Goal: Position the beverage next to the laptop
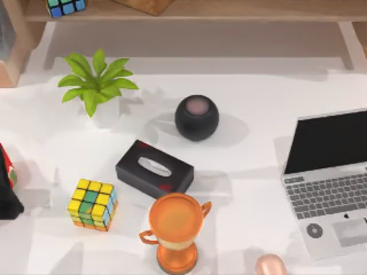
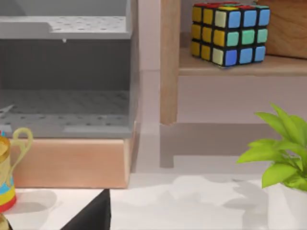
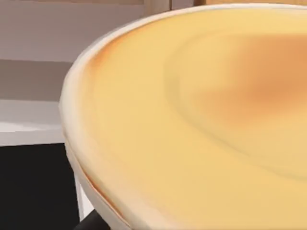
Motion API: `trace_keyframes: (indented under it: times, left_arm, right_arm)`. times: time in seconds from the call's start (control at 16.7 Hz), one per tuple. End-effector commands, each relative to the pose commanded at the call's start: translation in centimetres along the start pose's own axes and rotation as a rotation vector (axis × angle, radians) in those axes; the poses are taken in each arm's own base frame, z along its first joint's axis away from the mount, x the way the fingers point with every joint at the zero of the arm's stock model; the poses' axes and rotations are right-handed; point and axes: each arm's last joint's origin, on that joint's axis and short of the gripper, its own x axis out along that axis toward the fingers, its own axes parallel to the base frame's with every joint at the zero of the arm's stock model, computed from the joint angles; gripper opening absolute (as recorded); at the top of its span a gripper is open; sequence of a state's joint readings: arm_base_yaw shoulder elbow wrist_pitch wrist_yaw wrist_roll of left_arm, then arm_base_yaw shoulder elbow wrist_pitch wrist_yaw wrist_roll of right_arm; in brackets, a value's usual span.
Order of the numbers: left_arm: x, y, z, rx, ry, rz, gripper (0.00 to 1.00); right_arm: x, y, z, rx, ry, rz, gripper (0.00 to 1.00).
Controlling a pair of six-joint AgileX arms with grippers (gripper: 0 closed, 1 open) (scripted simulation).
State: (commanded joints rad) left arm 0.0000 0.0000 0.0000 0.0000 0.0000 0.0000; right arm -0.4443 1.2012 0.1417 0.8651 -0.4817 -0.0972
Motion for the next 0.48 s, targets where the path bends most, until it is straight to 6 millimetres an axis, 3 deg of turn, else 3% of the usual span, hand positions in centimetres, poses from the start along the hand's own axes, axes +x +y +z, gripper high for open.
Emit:
trace_keyframes:
  times: [0.24,0.48]
  left_arm:
    - [0.0,0.0,0.0,0.000,0.000,0.000,1.00]
    - [0.0,0.0,0.0,0.000,0.000,0.000,1.00]
  right_arm:
    - [-2.0,0.4,0.7,-0.035,-0.043,0.008,0.00]
    - [-3.6,0.6,0.1,-0.025,-0.028,-0.018,0.00]
